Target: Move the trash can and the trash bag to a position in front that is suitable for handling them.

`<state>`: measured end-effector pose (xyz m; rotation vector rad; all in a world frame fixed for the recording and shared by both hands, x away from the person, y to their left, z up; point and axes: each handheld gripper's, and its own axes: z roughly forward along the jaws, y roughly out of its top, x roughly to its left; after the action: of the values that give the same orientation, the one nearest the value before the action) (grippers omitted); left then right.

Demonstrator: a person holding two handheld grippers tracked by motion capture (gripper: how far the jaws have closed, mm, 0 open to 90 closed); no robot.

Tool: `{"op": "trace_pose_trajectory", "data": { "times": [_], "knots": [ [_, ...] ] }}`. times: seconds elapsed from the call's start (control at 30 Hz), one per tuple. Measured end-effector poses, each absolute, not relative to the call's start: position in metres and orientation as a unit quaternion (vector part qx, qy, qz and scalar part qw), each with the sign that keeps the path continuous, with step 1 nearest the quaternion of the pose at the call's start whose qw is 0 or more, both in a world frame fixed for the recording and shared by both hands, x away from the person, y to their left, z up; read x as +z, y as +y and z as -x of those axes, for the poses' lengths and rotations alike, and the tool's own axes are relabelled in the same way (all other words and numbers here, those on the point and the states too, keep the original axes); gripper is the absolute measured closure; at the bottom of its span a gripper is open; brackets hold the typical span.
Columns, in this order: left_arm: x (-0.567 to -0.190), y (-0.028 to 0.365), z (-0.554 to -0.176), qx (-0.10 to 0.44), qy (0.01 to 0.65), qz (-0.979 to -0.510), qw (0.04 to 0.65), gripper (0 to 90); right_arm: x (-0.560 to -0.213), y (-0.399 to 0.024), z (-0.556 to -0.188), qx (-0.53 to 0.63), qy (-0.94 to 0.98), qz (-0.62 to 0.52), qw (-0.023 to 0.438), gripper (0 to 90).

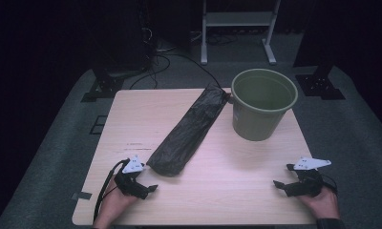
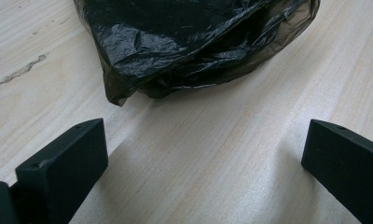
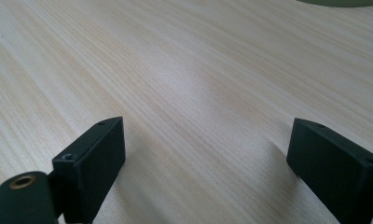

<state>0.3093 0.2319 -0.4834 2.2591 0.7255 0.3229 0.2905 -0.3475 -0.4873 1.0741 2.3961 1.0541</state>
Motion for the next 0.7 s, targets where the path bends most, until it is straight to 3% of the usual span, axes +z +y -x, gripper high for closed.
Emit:
{"op": "trace_pose_trajectory", "data": {
  "times": [0.7],
  "knots": [
    [-0.483,0.231,-0.308,0.126,0.284,-0.878,0.364,0.0,-0.458,-0.346,-0.293,0.389,0.824,-0.383,0.155,12.0]
  ]
}}
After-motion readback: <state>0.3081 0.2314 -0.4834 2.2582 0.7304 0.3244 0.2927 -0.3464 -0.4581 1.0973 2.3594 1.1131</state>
